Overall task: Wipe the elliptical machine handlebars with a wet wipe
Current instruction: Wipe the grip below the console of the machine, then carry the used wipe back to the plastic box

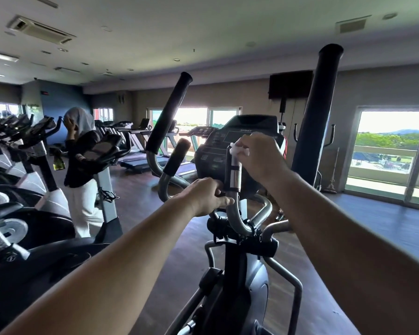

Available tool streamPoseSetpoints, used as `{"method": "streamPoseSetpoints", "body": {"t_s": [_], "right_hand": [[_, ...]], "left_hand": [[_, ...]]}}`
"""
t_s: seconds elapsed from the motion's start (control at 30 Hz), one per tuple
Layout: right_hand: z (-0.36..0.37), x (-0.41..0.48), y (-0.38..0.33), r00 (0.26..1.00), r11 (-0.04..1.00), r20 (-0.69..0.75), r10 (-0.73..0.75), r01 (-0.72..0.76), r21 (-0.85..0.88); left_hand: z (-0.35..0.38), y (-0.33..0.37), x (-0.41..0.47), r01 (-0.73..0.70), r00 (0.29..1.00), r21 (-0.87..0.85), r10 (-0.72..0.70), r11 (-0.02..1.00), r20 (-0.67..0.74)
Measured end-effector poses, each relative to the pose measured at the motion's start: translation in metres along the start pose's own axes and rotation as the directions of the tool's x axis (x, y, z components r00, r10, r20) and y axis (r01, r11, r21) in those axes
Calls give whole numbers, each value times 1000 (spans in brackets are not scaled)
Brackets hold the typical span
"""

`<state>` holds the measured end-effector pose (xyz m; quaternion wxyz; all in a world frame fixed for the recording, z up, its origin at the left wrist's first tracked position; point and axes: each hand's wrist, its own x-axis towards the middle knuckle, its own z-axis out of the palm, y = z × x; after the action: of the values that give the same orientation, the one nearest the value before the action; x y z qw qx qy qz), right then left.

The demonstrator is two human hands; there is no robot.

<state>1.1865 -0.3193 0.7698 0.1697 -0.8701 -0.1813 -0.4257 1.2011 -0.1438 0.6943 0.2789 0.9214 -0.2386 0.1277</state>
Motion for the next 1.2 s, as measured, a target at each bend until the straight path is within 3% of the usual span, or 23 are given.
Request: {"method": "streamPoseSetpoints", "body": {"t_s": [0.1, 0.2, 0.53, 0.7, 0.87, 1.07, 1.2], "right_hand": [[4, -10, 2, 997, 994, 56, -46, 52, -95], [9, -45, 0, 988, 994, 147, -57, 70, -84], [12, -40, -39, 994, 949, 98, 50, -77, 305], [43, -50, -65, 981, 839, 186, 47, -140, 526], [75, -84, -114, 933, 688, 347, -94, -191, 700], [49, -160, -220, 834, 556, 423, -354, -176, 813], [-4, -237, -304, 734, 374, 382, -561, -187, 908]], "left_hand": [[3, -4, 0, 10, 1000, 6, -10, 1000, 7], [6, -6, -3, 13, 1000, 72, -14, 997, 14], [-21, -14, -39, 160, 987, 215, -163, 963, -7], [-34, -26, -101, 366, 931, 292, -347, 884, -117], [-40, -19, -203, 616, 787, 248, -573, 748, -227], [-37, 33, -363, 854, 516, 143, -777, 501, -360], [-36, 92, -480, 949, 302, 64, -840, 307, -451]]}}
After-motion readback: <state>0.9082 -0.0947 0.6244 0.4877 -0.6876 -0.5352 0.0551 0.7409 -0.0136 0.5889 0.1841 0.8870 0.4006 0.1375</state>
